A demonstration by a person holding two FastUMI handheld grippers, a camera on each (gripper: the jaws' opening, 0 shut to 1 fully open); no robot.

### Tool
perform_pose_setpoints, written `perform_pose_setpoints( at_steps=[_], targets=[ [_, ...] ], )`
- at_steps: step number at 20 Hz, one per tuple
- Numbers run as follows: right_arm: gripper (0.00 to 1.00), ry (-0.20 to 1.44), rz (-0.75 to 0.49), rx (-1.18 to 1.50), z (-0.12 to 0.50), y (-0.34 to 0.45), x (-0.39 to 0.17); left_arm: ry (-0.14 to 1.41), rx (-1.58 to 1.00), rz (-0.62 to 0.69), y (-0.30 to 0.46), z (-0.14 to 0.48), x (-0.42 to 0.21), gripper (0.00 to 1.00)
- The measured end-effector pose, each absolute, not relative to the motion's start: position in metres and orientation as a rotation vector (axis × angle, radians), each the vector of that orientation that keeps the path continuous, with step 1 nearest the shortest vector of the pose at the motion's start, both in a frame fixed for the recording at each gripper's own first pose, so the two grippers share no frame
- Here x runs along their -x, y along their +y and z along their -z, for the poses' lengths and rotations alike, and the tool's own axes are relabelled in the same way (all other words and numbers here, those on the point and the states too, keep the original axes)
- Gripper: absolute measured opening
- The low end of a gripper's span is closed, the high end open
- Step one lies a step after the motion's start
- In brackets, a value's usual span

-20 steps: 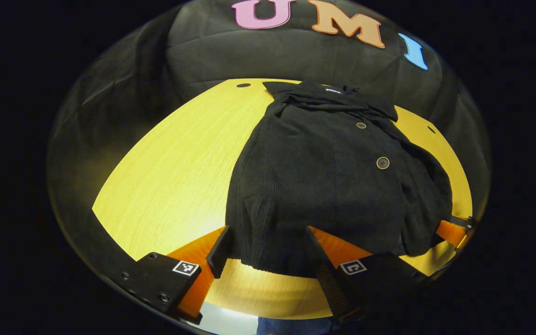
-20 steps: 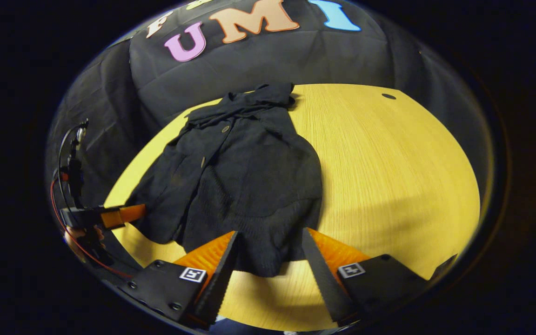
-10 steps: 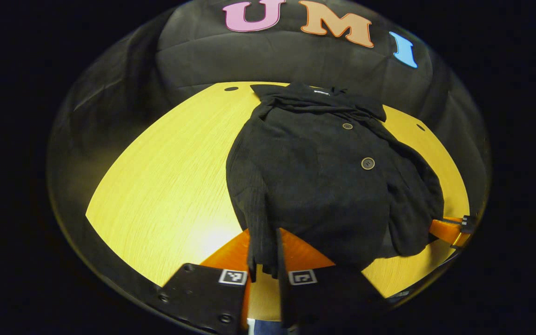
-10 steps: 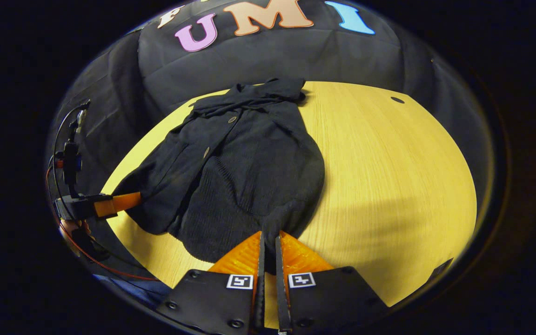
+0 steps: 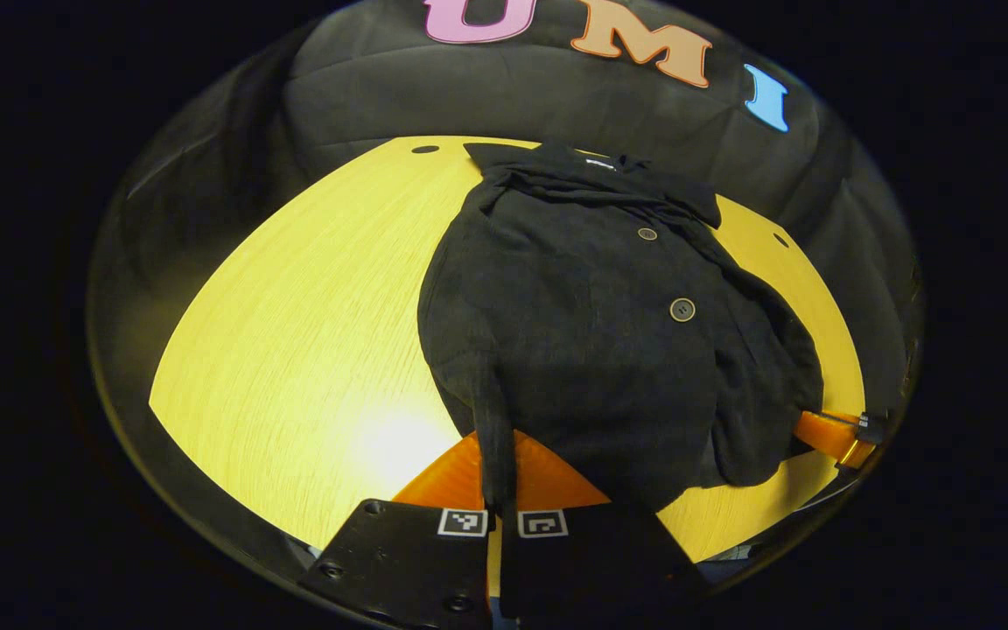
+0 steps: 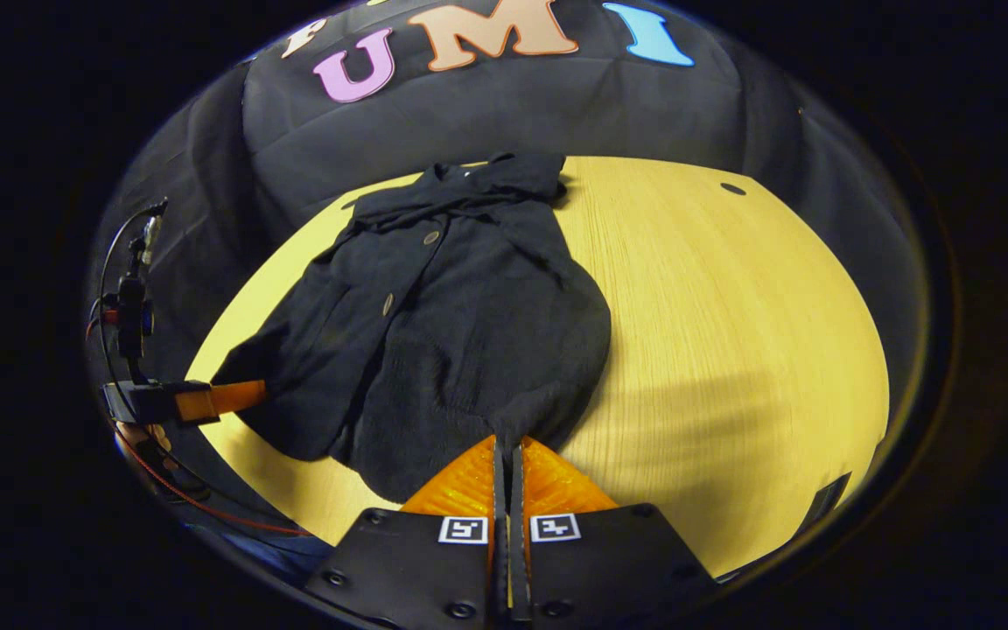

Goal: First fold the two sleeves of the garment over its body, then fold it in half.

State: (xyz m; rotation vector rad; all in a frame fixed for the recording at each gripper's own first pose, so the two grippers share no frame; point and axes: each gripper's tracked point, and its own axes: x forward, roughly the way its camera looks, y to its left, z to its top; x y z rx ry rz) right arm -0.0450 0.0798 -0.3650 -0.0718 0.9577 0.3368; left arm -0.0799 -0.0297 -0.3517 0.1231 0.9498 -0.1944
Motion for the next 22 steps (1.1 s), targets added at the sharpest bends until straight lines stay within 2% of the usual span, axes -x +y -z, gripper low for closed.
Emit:
perform_pose_setpoints(
  at_steps=[9,15,22],
  targets=[
    [0.04,0.851,-0.320,0.061,0.306,0.091,0.018,0.813,-0.048,0.308,-0.065,0.284,0.042,0.00],
    [0.04,0.723,-0.342,0.092,0.252,0.106,-0.022,0.674,-0.044,0.396,-0.098,0.228,-0.001,0.00],
    [0.03,0.609,-0.342,0.091,0.198,0.118,-0.068,0.561,0.007,0.439,-0.118,0.177,-0.051,0.00]
  ],
)
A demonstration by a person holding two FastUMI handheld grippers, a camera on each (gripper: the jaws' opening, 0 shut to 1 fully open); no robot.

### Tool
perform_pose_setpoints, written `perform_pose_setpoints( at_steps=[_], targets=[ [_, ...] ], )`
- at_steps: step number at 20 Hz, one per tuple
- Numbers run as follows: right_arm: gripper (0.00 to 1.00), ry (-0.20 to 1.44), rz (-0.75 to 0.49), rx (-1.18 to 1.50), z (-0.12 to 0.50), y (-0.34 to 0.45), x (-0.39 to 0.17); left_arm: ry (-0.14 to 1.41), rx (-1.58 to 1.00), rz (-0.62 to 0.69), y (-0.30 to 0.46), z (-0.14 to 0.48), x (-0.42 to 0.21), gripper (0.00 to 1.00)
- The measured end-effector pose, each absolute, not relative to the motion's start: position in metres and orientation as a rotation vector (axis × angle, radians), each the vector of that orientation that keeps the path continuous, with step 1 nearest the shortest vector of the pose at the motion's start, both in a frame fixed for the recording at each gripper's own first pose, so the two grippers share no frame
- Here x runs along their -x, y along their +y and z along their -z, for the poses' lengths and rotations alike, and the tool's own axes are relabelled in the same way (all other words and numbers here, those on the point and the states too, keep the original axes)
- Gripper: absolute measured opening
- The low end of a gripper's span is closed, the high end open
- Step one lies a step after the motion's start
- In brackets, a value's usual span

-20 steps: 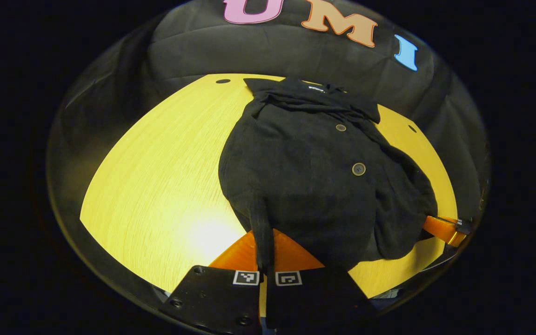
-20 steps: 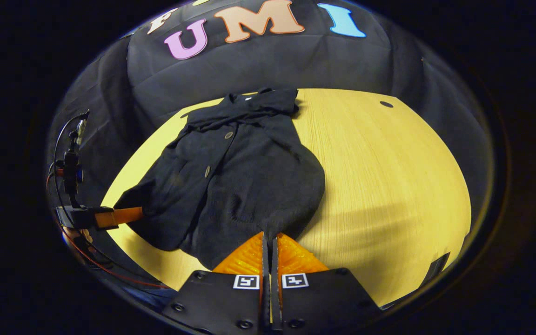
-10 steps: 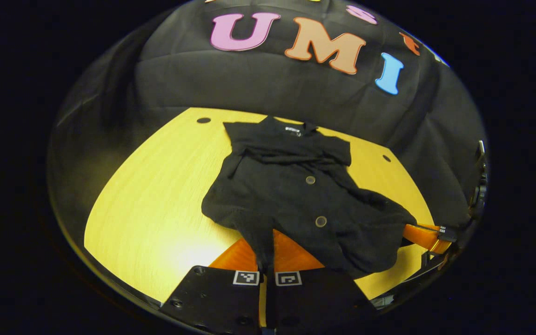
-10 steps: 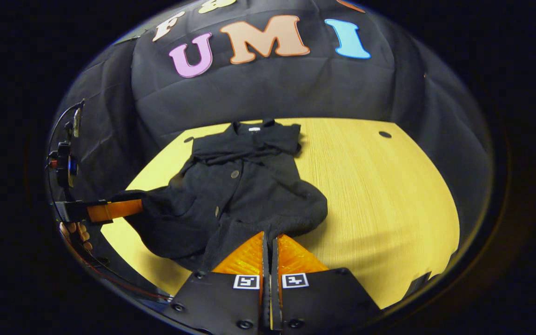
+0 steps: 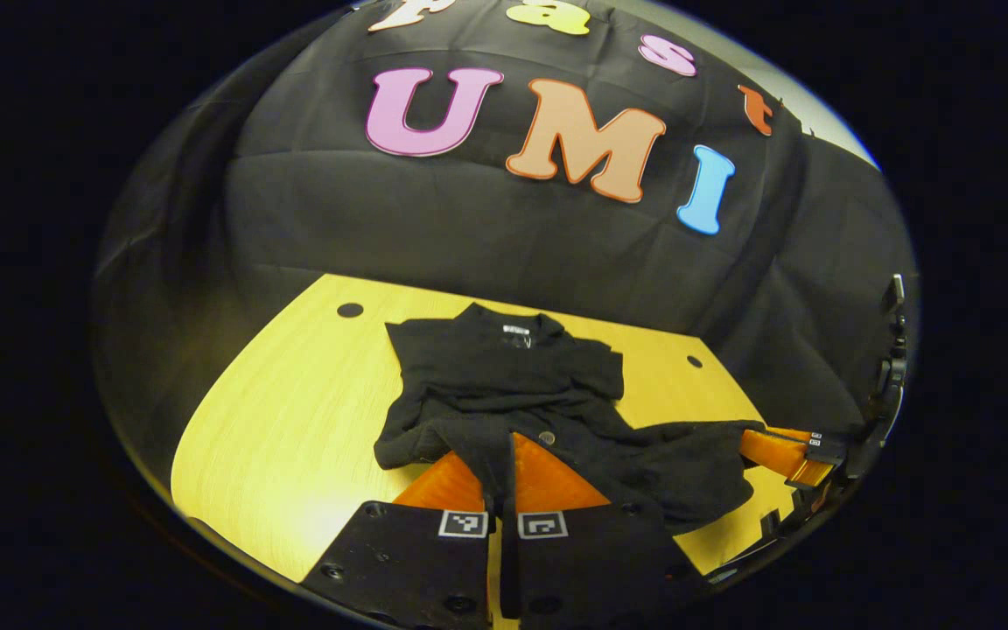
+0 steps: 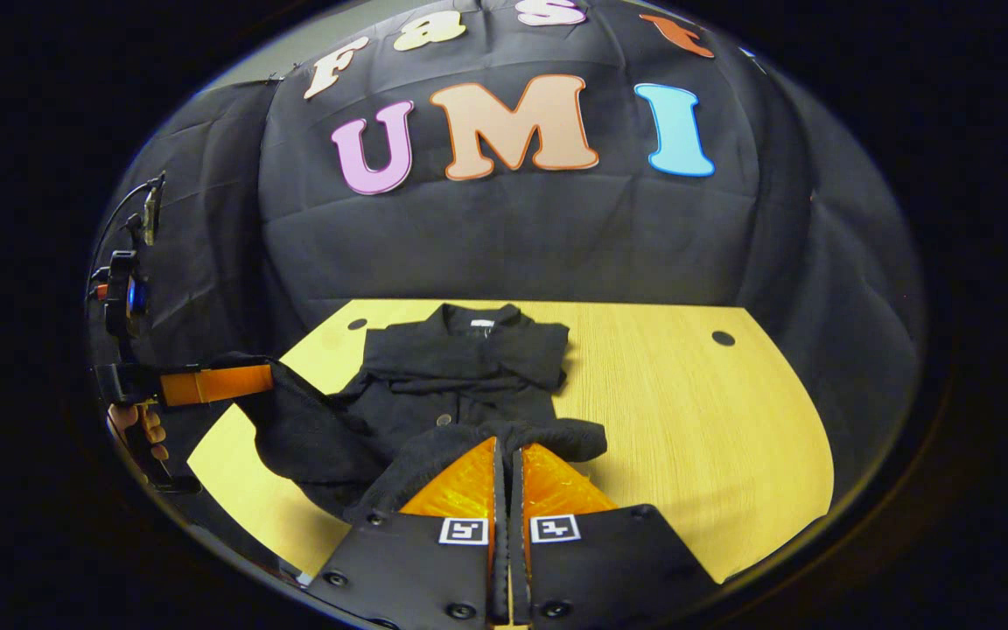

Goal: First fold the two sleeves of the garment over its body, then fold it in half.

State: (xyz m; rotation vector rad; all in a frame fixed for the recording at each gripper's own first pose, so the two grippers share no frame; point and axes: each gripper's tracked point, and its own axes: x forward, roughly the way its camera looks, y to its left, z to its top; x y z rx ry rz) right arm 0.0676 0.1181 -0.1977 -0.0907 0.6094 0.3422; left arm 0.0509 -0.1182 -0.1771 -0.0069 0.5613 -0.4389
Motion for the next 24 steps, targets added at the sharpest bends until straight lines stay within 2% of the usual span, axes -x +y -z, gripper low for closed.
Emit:
perform_pose_setpoints(
  at_steps=[3,4,5,6,10,11,12,20,21,22,24],
  targets=[
    [0.04,0.572,-0.335,0.082,0.178,0.126,-0.090,0.537,0.044,0.434,-0.121,0.162,-0.075,0.00],
    [0.08,0.559,-0.331,0.087,0.172,0.128,-0.098,0.523,0.058,0.432,-0.123,0.156,-0.084,0.00],
    [0.08,0.545,-0.330,0.092,0.168,0.131,-0.107,0.509,0.066,0.431,-0.124,0.152,-0.094,0.00],
    [0.03,0.533,-0.329,0.094,0.164,0.135,-0.117,0.496,0.067,0.427,-0.124,0.148,-0.104,0.00],
    [0.04,0.506,-0.326,0.100,0.152,0.150,-0.160,0.482,0.044,0.417,-0.127,0.143,-0.143,0.00],
    [0.07,0.497,-0.322,0.101,0.150,0.154,-0.175,0.479,0.043,0.419,-0.130,0.142,-0.153,0.00],
    [0.03,0.494,-0.318,0.099,0.148,0.157,-0.188,0.477,0.037,0.419,-0.132,0.142,-0.163,0.00],
    [0.04,0.483,-0.298,0.078,0.152,0.176,-0.285,0.470,0.033,0.397,-0.154,0.153,-0.247,0.00],
    [0.00,0.483,-0.296,0.078,0.155,0.178,-0.296,0.474,0.026,0.386,-0.153,0.157,-0.257,0.00],
    [0.04,0.482,-0.294,0.077,0.158,0.181,-0.308,0.476,0.013,0.375,-0.152,0.161,-0.264,0.00],
    [0.03,0.483,-0.290,0.078,0.167,0.184,-0.326,0.461,-0.014,0.374,-0.155,0.168,-0.277,0.00]
  ],
)
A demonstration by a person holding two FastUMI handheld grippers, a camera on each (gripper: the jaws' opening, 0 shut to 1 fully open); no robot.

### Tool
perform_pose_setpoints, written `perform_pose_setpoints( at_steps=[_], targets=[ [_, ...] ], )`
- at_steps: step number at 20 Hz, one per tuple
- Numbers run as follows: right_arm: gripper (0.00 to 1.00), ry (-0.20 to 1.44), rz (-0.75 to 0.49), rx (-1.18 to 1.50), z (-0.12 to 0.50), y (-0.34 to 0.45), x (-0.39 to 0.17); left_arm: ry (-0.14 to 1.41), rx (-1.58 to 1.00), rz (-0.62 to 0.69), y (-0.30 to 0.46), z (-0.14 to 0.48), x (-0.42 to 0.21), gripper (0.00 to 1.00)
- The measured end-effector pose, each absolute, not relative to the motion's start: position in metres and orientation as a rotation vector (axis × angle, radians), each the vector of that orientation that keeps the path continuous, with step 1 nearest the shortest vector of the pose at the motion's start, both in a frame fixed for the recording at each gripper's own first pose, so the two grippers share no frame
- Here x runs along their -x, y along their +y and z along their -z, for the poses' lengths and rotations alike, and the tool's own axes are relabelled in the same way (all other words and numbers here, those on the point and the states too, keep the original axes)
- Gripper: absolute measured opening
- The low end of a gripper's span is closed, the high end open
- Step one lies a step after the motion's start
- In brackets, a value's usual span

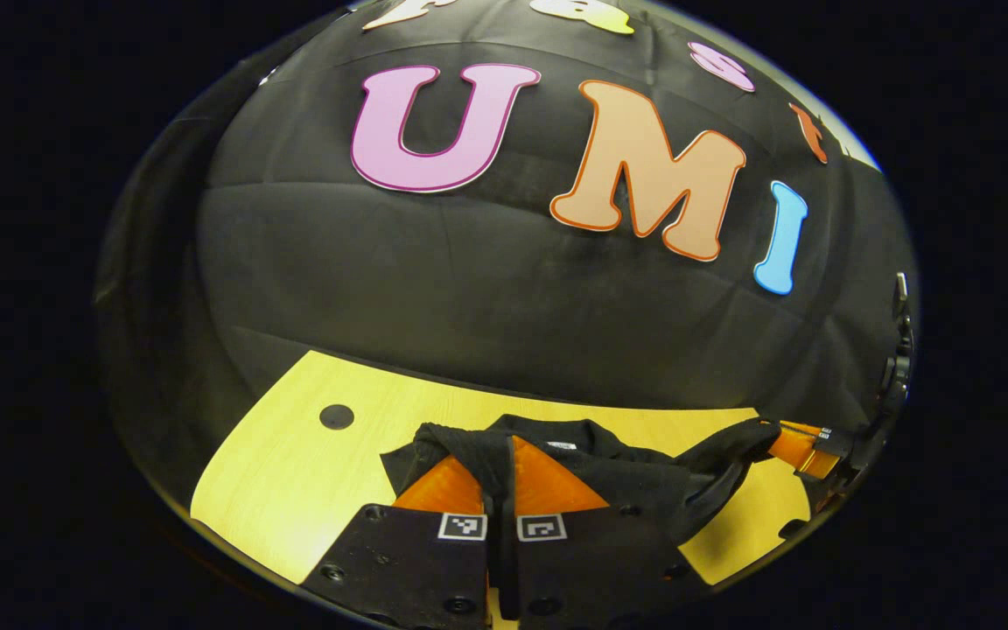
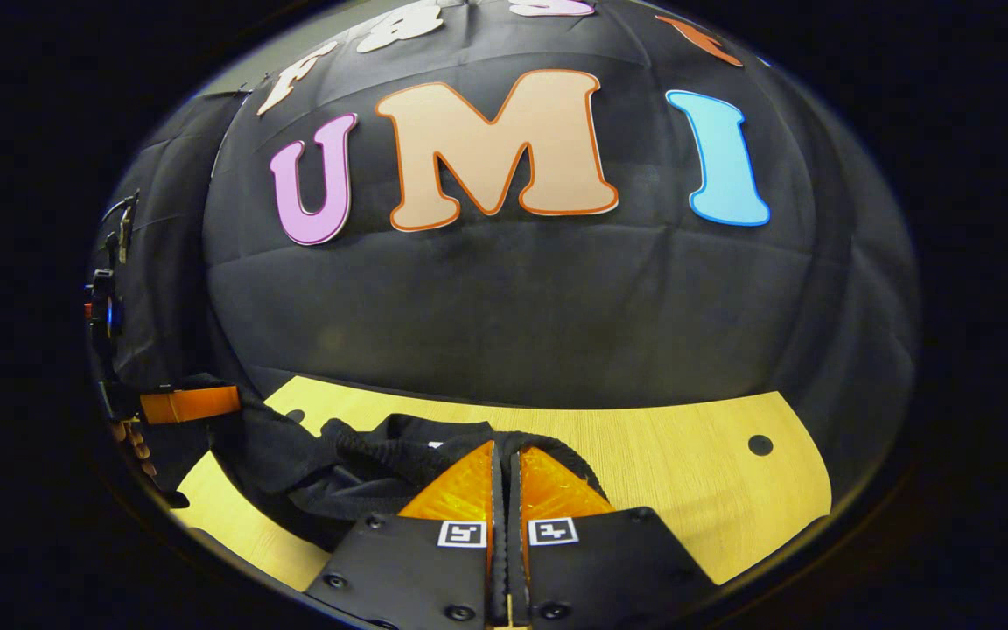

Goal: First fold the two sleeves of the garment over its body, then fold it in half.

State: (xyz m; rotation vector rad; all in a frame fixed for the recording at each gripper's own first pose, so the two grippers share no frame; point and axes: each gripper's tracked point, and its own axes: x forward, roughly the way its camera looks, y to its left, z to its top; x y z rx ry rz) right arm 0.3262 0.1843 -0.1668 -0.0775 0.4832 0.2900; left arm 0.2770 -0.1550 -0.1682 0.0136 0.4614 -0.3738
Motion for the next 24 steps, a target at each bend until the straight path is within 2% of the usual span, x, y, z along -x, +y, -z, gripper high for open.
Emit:
perform_pose_setpoints(
  at_steps=[3,9,12,13,15,16,19,21,22,24],
  targets=[
    [0.06,0.498,-0.281,0.071,0.181,0.190,-0.346,0.475,-0.065,0.370,-0.158,0.189,-0.294,0.00],
    [0.03,0.514,-0.273,0.088,0.199,0.195,-0.369,0.470,-0.065,0.333,-0.163,0.209,-0.323,0.00],
    [0.06,0.498,-0.260,0.081,0.196,0.196,-0.373,0.438,-0.092,0.323,-0.163,0.207,-0.330,0.05],
    [0.11,0.496,-0.260,0.074,0.195,0.196,-0.374,0.423,-0.100,0.331,-0.166,0.204,-0.332,0.06],
    [0.11,0.494,-0.260,0.068,0.195,0.196,-0.374,0.387,-0.114,0.335,-0.167,0.196,-0.338,0.14],
    [0.17,0.486,-0.252,0.071,0.194,0.195,-0.375,0.369,-0.111,0.342,-0.170,0.194,-0.339,0.27],
    [0.21,0.459,-0.253,0.036,0.185,0.196,-0.379,0.356,-0.118,0.363,-0.176,0.190,-0.340,0.55],
    [0.34,0.444,-0.254,0.020,0.178,0.195,-0.380,0.346,-0.122,0.374,-0.178,0.187,-0.340,0.71],
    [0.47,0.438,-0.264,0.014,0.175,0.196,-0.379,0.342,-0.129,0.371,-0.177,0.186,-0.341,0.82],
    [0.75,0.439,-0.262,0.008,0.175,0.195,-0.375,0.328,-0.129,0.362,-0.171,0.182,-0.341,0.94]
  ],
)
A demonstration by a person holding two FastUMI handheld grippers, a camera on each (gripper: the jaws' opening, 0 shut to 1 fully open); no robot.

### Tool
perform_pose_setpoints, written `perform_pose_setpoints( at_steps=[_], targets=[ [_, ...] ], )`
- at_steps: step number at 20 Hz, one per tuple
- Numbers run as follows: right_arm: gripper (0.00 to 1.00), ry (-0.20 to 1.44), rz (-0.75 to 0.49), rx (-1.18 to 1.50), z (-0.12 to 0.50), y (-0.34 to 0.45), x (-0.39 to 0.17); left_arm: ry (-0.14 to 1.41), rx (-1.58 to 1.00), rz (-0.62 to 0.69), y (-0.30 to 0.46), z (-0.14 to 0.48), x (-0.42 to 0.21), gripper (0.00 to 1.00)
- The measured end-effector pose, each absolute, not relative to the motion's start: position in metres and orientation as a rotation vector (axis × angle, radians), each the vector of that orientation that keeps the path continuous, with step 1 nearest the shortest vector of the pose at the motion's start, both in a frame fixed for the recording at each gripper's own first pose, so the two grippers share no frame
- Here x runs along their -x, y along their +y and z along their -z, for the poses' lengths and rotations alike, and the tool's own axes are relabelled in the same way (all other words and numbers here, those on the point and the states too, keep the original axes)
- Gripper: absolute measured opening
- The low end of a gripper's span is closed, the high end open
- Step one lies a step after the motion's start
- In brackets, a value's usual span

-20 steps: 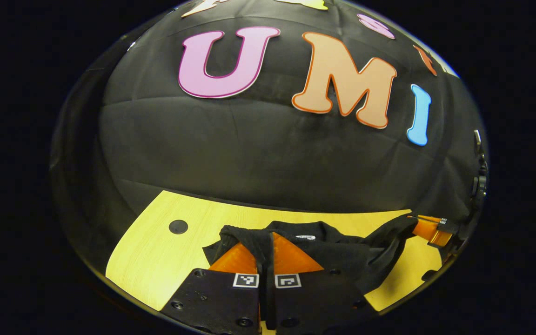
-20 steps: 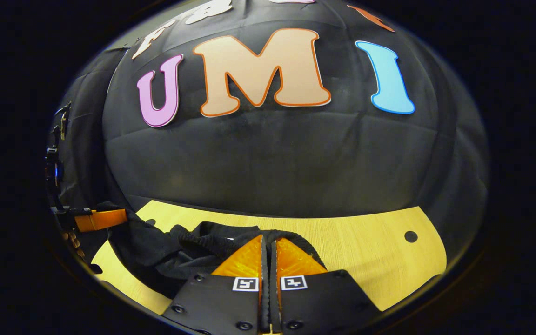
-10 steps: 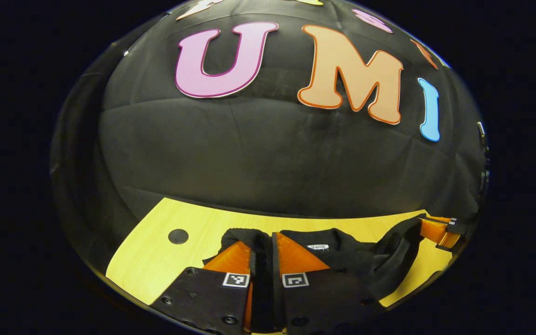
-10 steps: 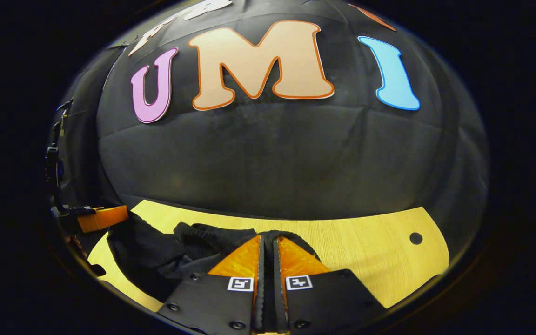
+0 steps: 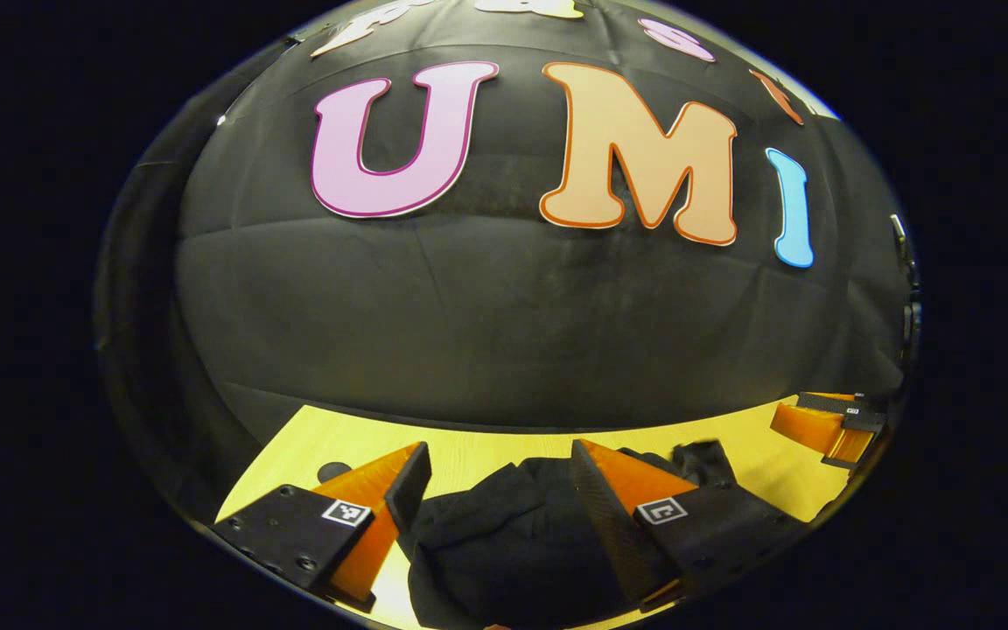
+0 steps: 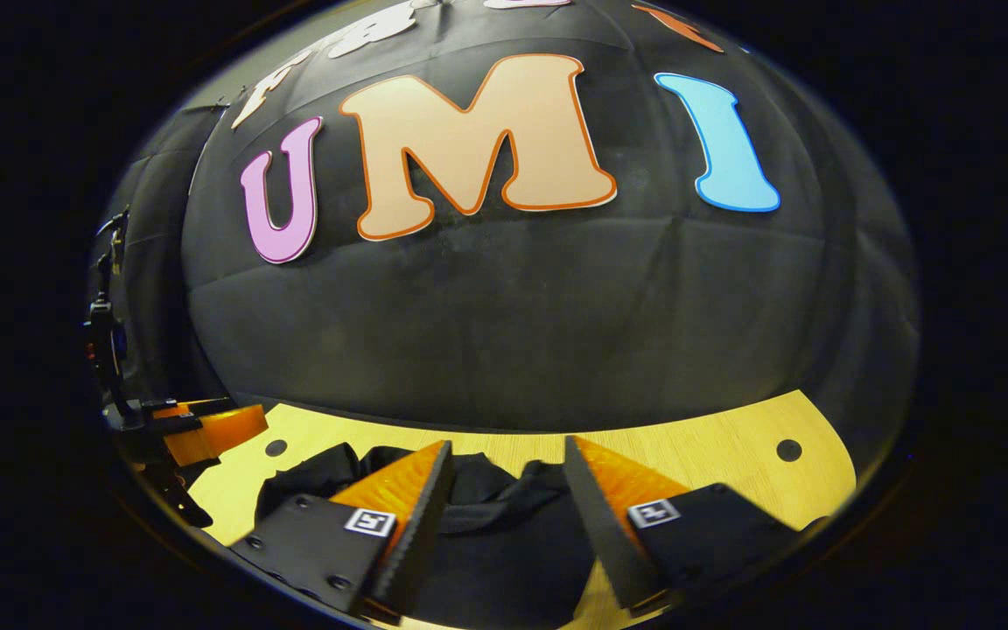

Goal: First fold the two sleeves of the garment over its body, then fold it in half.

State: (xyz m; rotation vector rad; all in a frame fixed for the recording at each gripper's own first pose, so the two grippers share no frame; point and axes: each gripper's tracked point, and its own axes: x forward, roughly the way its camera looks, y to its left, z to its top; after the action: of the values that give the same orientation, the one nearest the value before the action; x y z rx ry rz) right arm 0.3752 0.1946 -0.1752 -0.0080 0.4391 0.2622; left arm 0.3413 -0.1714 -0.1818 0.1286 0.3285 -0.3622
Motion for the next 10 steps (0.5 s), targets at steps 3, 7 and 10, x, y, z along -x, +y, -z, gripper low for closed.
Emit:
perform_pose_setpoints(
  at_steps=[3,7,10],
  targets=[
    [0.97,0.411,-0.243,0.039,0.159,0.186,-0.370,0.314,-0.088,0.378,-0.170,0.170,-0.335,0.94],
    [0.98,0.340,-0.245,0.046,0.123,0.178,-0.349,0.272,-0.072,0.368,-0.155,0.140,-0.320,0.95],
    [0.98,0.288,-0.247,0.022,0.093,0.168,-0.322,0.215,-0.060,0.363,-0.142,0.109,-0.303,0.95]
  ],
)
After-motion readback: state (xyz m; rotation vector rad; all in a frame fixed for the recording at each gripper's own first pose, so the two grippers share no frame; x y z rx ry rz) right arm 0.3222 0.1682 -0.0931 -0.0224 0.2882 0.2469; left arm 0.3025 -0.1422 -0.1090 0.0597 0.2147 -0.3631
